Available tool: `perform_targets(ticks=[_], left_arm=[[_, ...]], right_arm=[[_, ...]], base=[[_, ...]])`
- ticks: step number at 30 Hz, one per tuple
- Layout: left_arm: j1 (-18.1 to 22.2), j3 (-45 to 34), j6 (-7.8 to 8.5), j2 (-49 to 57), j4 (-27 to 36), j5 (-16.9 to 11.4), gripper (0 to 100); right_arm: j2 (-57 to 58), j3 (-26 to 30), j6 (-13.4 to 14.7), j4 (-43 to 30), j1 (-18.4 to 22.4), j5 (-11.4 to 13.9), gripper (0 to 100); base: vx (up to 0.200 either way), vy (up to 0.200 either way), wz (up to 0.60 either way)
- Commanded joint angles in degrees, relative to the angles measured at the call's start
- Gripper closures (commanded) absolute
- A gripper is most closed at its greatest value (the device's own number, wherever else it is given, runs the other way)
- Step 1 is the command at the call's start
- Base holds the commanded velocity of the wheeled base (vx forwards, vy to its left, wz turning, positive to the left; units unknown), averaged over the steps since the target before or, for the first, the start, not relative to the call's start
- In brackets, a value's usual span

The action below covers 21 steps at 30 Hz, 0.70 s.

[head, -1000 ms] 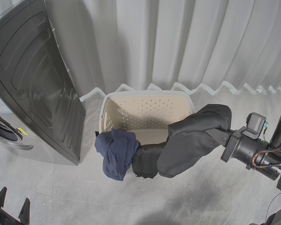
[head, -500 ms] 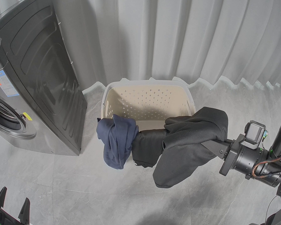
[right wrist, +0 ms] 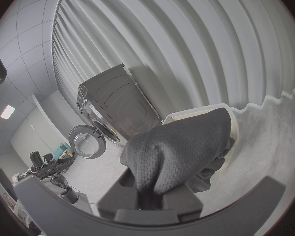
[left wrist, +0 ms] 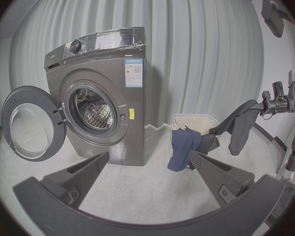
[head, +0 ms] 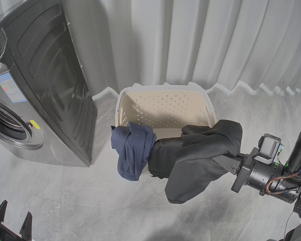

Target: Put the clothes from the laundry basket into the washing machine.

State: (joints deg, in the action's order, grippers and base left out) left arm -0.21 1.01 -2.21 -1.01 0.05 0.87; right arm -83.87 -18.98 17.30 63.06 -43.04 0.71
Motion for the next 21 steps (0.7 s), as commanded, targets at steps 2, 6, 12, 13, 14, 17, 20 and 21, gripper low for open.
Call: perform_targets(ticks=[2, 6, 12, 13, 14, 17, 20, 21], left_arm=[[0.0, -0.8, 0.01, 0.7, 0.0, 0.0, 0], [0.0, -0.8, 0.01, 0.7, 0.0, 0.0, 0], [0.0, -0.8, 0.01, 0.7, 0.0, 0.0, 0], [0.0, -0.8, 0.01, 0.7, 0.0, 0.0, 0], [0.0, -0.8, 0.01, 0.7, 0.0, 0.0, 0], [0.0, -0.8, 0.01, 0.7, 0.0, 0.0, 0], [0.0, -0.8, 0.01, 0.7, 0.0, 0.0, 0], [0.0, -0.8, 0.01, 0.7, 0.0, 0.0, 0]], right_arm=[[-0.8, -0.1, 0.0, 0.0, 0.2, 0.0, 100], [-0.9, -0.4, 0.0, 0.0, 0.2, -0.1, 100], [-0.9, -0.7, 0.1, 0.0, 0.8, -0.1, 100], [-1.0, -0.7, 0.1, 0.0, 0.8, -0.1, 100], [-1.1, -0.7, 0.1, 0.0, 0.8, -0.1, 100], [-1.4, -0.8, 0.1, 0.2, 0.9, -0.2, 100], [-1.5, -0.9, 0.1, 0.4, 0.9, -0.2, 100], [-1.5, -1.0, 0.2, 0.4, 0.9, -0.2, 100]], base=[[0.000, 0.200, 0.00], [0.000, 0.200, 0.00], [0.000, 0.200, 0.00], [0.000, 0.200, 0.00], [0.000, 0.200, 0.00], [0.000, 0.200, 0.00], [0.000, 0.200, 0.00], [0.000, 0.200, 0.00]])
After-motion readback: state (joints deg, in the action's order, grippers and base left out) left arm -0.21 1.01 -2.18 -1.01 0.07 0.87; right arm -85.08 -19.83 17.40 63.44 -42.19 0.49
